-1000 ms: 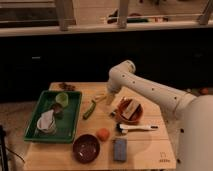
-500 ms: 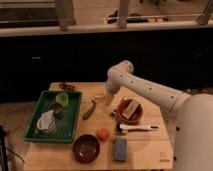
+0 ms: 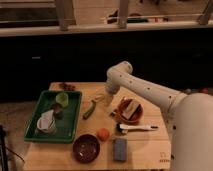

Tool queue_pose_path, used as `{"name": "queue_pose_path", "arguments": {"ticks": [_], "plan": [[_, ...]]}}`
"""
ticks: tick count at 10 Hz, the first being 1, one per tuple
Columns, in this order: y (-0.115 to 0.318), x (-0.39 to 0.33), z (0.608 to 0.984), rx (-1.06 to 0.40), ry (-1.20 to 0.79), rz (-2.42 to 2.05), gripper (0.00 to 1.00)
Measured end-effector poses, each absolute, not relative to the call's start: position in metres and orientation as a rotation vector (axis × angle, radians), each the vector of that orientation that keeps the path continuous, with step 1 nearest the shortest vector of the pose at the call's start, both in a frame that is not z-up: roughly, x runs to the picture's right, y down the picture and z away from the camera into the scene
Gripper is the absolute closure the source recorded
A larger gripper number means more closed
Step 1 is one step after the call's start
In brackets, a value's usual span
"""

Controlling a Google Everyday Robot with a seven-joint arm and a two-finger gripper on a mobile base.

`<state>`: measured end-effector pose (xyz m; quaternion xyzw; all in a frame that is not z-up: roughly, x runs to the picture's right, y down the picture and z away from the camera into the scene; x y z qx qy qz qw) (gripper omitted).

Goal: Place banana in purple bowl

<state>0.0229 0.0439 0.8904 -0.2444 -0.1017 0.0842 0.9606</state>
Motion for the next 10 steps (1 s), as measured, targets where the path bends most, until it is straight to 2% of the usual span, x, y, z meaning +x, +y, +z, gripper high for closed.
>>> {"name": "queue_pose_path", "arguments": {"ticks": [4,10], "plan": [[0.039,0.014,0.9,-0.514,-0.207,0.039,0.2],[0.044,0.005,0.939,-0.596,-0.19,-0.032,0.2]]}}
